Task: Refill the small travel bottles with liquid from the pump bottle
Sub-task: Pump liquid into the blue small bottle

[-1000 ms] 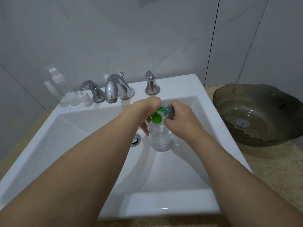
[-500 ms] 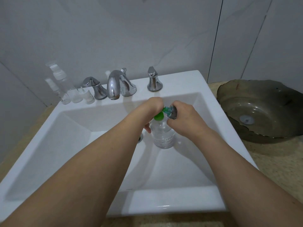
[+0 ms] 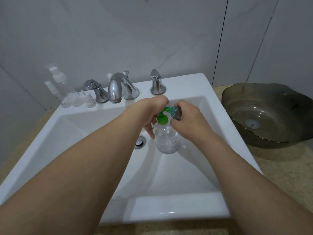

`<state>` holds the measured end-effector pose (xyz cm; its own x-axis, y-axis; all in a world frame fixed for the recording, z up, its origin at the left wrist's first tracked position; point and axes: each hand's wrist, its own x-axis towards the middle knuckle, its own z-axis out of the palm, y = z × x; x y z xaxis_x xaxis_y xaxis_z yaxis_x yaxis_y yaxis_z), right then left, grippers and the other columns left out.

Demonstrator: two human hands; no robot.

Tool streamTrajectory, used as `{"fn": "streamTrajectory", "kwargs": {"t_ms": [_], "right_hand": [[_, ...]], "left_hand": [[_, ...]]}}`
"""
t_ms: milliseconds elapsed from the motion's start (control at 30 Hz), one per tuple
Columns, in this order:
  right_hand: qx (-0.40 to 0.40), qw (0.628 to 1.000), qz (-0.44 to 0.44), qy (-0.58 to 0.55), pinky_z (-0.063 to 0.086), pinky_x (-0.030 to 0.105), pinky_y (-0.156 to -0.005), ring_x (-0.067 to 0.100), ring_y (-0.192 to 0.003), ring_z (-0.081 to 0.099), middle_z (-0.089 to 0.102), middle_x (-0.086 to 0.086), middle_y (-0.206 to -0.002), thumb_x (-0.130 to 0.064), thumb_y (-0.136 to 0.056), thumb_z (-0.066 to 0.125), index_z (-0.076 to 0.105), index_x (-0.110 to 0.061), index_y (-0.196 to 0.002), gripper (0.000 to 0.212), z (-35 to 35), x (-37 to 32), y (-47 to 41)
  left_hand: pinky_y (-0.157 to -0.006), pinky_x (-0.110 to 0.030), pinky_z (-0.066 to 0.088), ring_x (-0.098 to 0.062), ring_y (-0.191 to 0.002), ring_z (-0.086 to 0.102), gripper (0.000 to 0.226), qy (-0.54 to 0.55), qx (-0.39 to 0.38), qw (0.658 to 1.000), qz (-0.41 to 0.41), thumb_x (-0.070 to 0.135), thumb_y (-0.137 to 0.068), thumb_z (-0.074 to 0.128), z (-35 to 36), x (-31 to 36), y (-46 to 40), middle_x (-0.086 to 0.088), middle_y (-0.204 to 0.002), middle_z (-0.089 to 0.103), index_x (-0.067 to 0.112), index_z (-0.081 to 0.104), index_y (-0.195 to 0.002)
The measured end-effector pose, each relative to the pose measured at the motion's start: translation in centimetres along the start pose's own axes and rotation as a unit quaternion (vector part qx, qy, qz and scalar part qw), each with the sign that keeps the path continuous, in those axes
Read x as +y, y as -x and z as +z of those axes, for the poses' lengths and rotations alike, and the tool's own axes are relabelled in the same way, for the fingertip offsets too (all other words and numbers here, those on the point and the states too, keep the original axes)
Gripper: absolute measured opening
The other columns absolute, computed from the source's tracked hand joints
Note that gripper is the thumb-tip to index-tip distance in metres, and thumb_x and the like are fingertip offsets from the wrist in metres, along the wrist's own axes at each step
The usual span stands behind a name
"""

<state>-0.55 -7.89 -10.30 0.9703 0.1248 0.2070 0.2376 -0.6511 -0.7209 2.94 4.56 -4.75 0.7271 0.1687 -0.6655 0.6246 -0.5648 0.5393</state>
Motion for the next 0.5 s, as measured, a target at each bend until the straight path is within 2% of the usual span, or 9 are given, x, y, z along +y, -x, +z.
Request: {"fn": "streamTrajectory", "kwargs": {"t_ms": [133,267,367,467,500], "right_hand": [[-0.006,1.000,0.000,0.007,0.041,0.031,-0.064,0.018,-0.077,0.050,0.052,-0.003,-0.086,-0.013,-0.079,0.062,0.054,-0.012,-0.094,0.017,-0.1,0.0,0.0],[-0.028,0.999,0.018,0.027,0.047,0.036,-0.069,0.021,-0.080,0.053,0.054,0.000,-0.089,-0.013,-0.078,0.062,0.054,-0.013,-0.094,0.018,0.3,0.4,0.0],[-0.034,0.999,0.025,0.030,0.046,0.034,-0.066,0.020,-0.077,0.053,0.054,-0.001,-0.085,-0.013,-0.077,0.063,0.053,-0.013,-0.091,0.017,0.4,0.5,0.0],[-0.037,0.999,0.025,0.025,0.043,0.031,-0.063,0.018,-0.075,0.052,0.053,-0.002,-0.083,-0.013,-0.077,0.062,0.053,-0.013,-0.090,0.016,0.4,0.4,-0.1],[-0.036,0.999,0.024,0.025,0.044,0.032,-0.064,0.020,-0.076,0.053,0.054,-0.001,-0.084,-0.013,-0.077,0.062,0.053,-0.013,-0.090,0.016,0.3,0.4,-0.1]], "left_hand": [[-0.068,-0.065,0.060,-0.051,-0.090,0.064,0.042,-0.009,0.026,1.000,0.004,0.028,-0.100,0.033,0.4,0.0,0.1,-0.019,-0.110,0.058,0.002,0.060,-0.120],[-0.081,-0.062,0.059,-0.053,-0.103,0.060,0.034,0.007,0.062,0.998,-0.001,0.015,-0.101,0.027,1.6,-0.4,0.2,-0.022,-0.125,0.050,-0.004,0.050,-0.116],[-0.088,-0.062,0.057,-0.055,-0.108,0.058,0.028,0.017,0.064,0.998,-0.003,0.011,-0.102,0.026,2.0,-0.4,0.7,-0.023,-0.125,0.048,-0.003,0.047,-0.111],[-0.088,-0.062,0.057,-0.054,-0.109,0.058,0.027,0.013,0.063,0.998,-0.001,0.011,-0.101,0.026,1.8,-0.6,0.8,-0.024,-0.128,0.048,-0.003,0.049,-0.101],[-0.087,-0.061,0.057,-0.054,-0.109,0.058,0.027,0.014,0.065,0.998,-0.002,0.011,-0.101,0.026,1.7,-0.5,0.7,-0.025,-0.130,0.048,-0.003,0.049,-0.104]]}}
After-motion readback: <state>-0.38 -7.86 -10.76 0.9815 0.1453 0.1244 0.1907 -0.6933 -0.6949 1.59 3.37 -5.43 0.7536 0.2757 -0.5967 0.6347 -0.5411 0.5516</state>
